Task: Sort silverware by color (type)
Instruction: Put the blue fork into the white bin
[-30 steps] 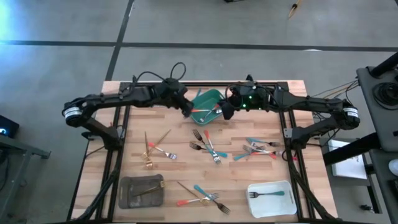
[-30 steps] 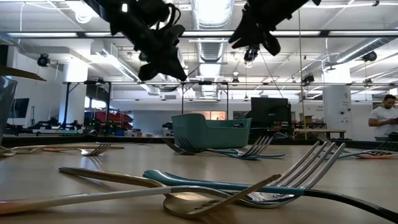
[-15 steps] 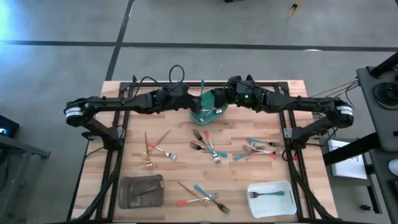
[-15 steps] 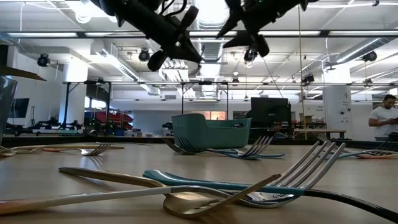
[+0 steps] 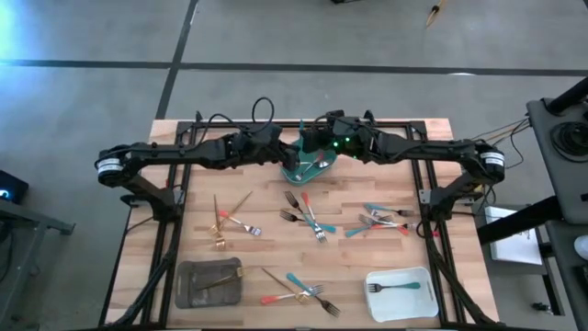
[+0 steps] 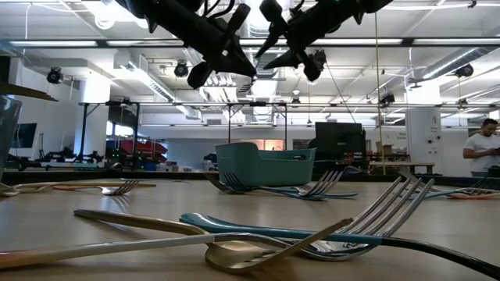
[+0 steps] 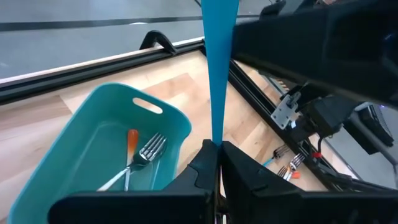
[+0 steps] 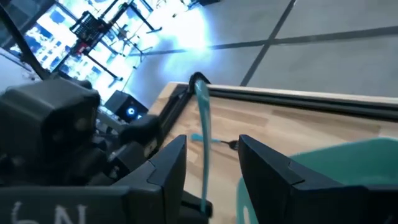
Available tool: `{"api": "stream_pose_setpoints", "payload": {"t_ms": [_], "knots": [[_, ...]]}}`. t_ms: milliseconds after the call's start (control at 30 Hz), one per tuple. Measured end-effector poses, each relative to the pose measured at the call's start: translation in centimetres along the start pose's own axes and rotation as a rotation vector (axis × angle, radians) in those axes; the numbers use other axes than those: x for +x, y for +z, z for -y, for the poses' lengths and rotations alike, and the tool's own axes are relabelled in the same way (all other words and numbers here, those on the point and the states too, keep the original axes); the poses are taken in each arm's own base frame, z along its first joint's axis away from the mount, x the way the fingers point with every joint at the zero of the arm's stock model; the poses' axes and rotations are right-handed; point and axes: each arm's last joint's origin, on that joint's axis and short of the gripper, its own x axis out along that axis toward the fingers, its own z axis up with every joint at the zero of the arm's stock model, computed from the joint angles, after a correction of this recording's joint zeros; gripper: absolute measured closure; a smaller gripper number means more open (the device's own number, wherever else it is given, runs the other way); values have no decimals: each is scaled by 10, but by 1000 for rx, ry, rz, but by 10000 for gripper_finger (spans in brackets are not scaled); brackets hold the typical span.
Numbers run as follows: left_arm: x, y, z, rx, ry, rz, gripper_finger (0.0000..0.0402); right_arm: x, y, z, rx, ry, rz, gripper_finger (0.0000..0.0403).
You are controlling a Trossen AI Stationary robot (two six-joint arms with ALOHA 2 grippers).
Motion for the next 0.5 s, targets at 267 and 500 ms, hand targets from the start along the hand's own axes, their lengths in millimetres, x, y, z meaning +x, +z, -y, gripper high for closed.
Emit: {"api": "stream_pose_setpoints", "payload": {"t_ms": [267, 500], "knots": [[0, -1, 2, 3, -5, -5, 401, 3, 6, -1, 3, -3, 15, 275], [0, -2, 2, 4, -12, -9, 401, 8, 4, 1, 1, -15, 9, 290]]}}
